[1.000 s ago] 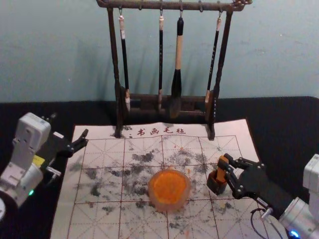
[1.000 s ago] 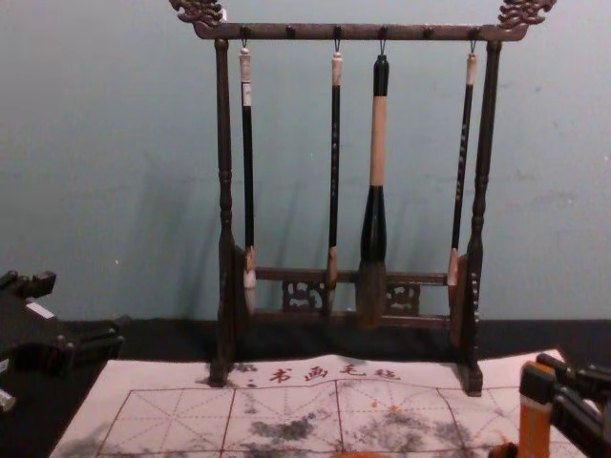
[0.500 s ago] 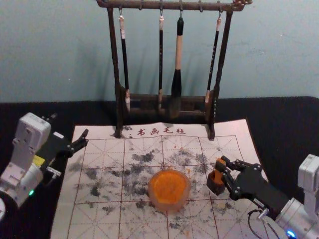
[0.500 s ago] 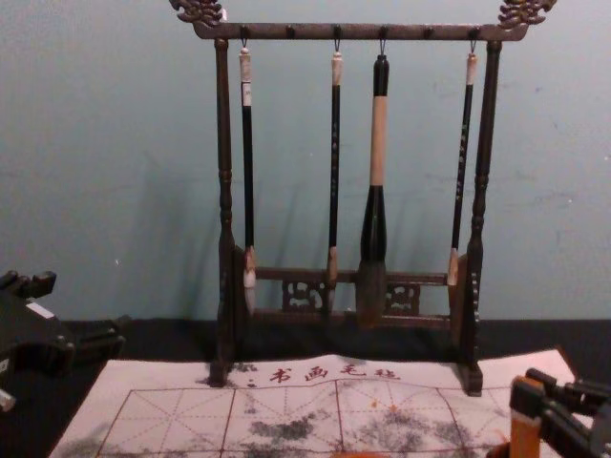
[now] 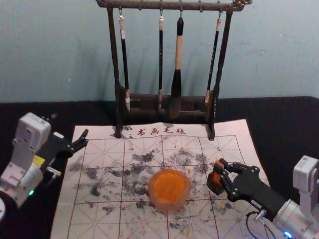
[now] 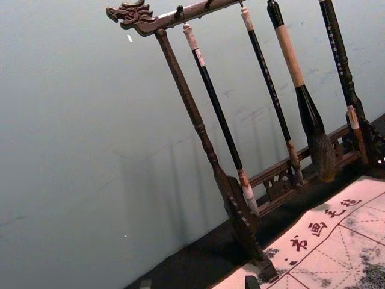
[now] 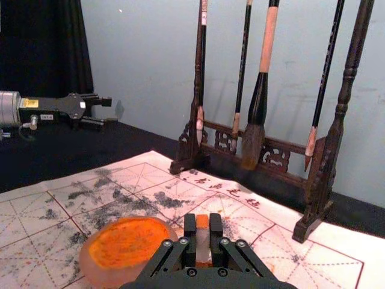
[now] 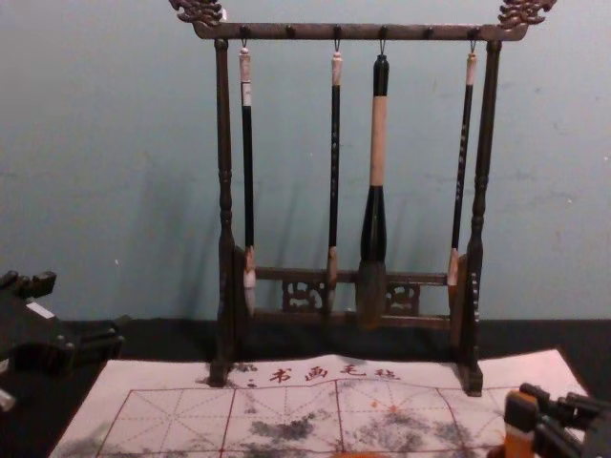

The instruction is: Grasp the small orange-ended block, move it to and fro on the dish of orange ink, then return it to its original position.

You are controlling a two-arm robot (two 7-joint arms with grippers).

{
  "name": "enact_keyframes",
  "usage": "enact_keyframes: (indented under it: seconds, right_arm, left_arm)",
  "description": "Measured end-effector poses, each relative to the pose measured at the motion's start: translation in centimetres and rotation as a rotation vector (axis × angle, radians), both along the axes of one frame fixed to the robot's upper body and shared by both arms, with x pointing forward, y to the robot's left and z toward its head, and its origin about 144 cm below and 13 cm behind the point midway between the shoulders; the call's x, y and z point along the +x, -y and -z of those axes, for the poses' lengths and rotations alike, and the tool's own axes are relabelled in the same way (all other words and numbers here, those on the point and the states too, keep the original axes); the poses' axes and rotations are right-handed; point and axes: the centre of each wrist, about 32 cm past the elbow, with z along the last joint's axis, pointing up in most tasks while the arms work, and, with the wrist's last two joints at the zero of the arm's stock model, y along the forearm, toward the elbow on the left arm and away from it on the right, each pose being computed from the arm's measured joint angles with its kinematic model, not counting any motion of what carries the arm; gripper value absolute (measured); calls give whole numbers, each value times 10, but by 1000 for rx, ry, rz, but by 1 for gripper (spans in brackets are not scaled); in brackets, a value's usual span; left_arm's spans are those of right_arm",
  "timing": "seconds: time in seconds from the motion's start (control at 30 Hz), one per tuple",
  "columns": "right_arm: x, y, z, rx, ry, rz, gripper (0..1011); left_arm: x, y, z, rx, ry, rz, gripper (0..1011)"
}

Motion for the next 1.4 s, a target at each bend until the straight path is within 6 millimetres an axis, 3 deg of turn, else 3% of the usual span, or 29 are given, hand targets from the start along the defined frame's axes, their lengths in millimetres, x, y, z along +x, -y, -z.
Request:
enact_keyframes:
  seconds: [1.27, 1.4]
  right_arm:
    - [0, 1, 11, -19, -44, 3, 81]
    - [0, 1, 11, -19, -44, 3, 164]
  left_arm:
    - [0, 0, 0, 0, 0, 0, 1001]
    - [0, 0, 0, 0, 0, 0, 1001]
